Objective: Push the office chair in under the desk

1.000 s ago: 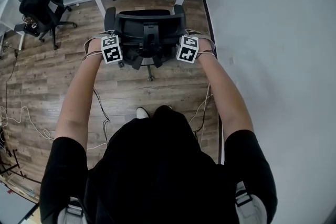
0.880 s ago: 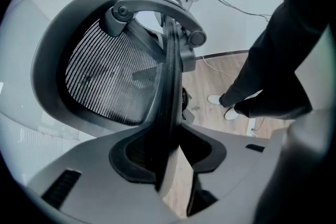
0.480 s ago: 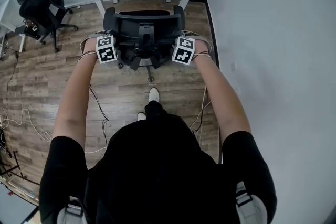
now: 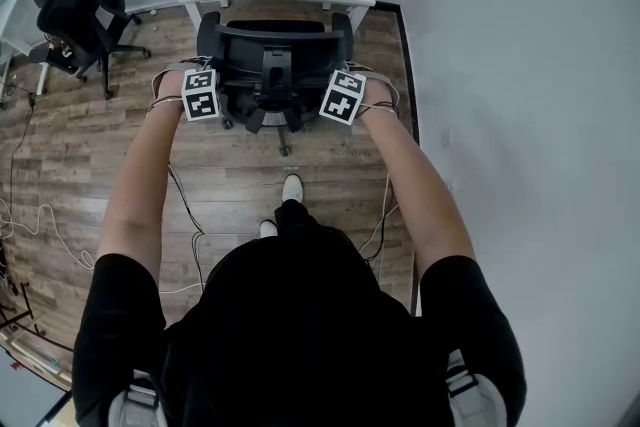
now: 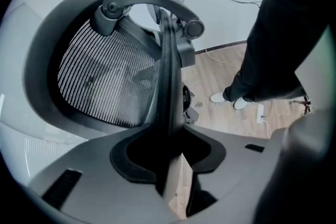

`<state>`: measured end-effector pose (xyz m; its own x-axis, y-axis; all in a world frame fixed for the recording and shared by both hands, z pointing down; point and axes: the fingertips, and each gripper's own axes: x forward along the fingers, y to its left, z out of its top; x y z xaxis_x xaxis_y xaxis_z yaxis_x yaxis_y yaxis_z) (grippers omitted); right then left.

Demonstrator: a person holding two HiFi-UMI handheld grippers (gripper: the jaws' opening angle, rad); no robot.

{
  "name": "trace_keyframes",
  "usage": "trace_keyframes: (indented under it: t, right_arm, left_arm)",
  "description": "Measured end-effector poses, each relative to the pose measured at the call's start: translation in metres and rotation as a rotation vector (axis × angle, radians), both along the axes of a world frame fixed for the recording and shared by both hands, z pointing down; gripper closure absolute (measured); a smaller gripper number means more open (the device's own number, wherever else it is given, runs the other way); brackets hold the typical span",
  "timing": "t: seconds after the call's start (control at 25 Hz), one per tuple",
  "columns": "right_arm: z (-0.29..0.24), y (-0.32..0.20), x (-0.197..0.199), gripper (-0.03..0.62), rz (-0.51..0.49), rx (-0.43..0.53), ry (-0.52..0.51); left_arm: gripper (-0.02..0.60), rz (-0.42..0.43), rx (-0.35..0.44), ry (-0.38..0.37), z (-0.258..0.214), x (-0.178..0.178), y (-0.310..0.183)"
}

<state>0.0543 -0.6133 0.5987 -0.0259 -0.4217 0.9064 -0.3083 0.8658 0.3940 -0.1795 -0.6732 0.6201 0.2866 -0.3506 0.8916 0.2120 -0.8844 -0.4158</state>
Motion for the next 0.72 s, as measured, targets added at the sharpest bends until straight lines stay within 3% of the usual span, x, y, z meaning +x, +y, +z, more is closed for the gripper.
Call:
trace_keyframes:
  t: [0.72]
  right_arm:
    - [0.012, -0.007, 0.003, 0.459, 0.026, -0.01, -0.001]
  left_arm:
    - [0.462, 0.005, 0.018, 0.035, 0.011, 0.006, -0.008]
